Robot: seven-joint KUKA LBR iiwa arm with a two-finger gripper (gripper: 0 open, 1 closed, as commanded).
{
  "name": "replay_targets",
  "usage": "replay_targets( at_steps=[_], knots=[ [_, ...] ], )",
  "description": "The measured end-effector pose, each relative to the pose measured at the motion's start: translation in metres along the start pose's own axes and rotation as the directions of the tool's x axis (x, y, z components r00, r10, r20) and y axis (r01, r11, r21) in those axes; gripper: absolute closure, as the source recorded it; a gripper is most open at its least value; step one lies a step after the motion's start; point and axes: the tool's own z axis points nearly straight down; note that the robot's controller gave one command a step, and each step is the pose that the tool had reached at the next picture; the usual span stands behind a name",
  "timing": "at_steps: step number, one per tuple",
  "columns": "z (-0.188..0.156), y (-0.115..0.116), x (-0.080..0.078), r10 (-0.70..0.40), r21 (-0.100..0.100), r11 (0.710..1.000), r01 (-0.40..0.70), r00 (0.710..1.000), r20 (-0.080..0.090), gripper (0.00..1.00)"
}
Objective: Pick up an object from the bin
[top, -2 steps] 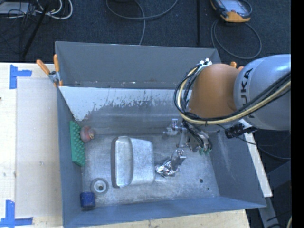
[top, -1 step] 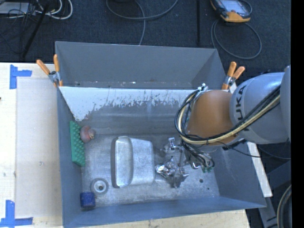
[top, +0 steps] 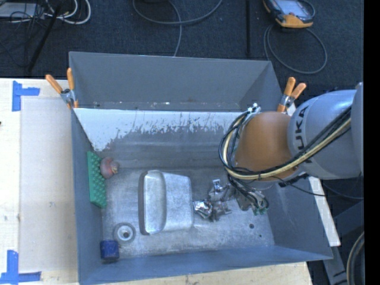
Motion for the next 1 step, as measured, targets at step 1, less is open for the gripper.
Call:
replay_targets(
  at_steps=[1],
  knots=[
    [-0.1331, 0.0199, 0.0234, -0.143, 0.0, 0.99, 0.143, 0.99, 0.003, 1.0]
  ],
)
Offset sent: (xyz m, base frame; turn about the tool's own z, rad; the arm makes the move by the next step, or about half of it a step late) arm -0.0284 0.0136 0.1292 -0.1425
